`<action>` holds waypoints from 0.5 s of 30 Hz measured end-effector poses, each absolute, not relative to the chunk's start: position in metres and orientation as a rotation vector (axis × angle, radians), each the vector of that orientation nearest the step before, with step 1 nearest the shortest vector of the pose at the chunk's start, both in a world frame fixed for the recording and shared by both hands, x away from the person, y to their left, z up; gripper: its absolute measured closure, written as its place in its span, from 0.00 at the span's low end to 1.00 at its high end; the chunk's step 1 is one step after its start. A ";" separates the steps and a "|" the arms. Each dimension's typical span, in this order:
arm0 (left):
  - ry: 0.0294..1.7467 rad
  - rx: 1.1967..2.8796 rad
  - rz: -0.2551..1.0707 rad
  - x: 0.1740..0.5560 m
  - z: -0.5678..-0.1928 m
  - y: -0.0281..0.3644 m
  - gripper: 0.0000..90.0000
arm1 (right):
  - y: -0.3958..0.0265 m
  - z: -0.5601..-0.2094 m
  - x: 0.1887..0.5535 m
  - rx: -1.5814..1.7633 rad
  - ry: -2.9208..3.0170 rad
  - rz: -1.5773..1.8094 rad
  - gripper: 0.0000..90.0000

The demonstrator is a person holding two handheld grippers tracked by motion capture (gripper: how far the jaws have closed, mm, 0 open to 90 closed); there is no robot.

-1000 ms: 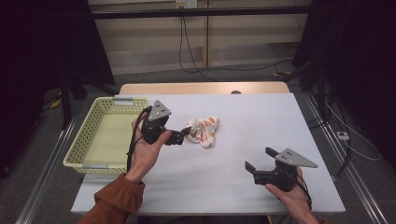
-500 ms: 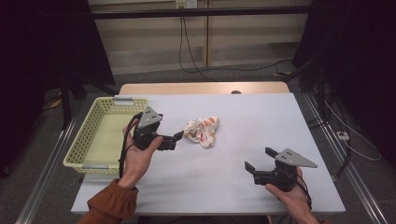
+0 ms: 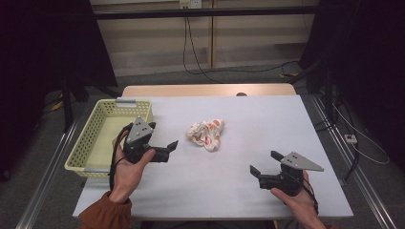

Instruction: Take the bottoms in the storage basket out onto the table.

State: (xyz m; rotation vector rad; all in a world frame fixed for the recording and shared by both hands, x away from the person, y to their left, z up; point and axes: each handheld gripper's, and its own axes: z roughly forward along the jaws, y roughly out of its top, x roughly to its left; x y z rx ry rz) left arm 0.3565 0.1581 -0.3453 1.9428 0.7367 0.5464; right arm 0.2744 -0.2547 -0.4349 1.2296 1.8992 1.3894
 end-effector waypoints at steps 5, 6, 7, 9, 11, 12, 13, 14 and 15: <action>0.754 1.940 0.548 0.352 -0.349 0.166 0.07 | -0.254 -0.435 0.275 1.229 1.902 1.389 0.05; 0.756 1.945 0.554 0.351 -0.349 0.168 0.07 | -0.254 -0.435 0.275 1.228 1.902 1.390 0.05; 0.761 1.945 0.556 0.351 -0.350 0.169 0.07 | -0.254 -0.435 0.275 1.229 1.902 1.390 0.05; 0.768 1.944 0.558 0.349 -0.353 0.173 0.07 | -0.254 -0.435 0.275 1.229 1.902 1.390 0.05; 0.771 1.950 0.568 0.347 -0.355 0.176 0.07 | -0.254 -0.435 0.275 1.230 1.901 1.390 0.05; 0.772 1.956 0.580 0.346 -0.356 0.177 0.07 | -0.254 -0.435 0.275 1.230 1.901 1.390 0.05; 0.773 1.957 0.589 0.345 -0.357 0.178 0.07 | -0.254 -0.435 0.275 1.230 1.901 1.390 0.05; 0.774 1.961 0.590 0.344 -0.358 0.180 0.07 | -0.254 -0.435 0.275 1.231 1.901 1.390 0.05; 0.776 1.967 0.579 0.343 -0.360 0.181 0.07 | -0.254 -0.435 0.275 1.233 1.902 1.391 0.05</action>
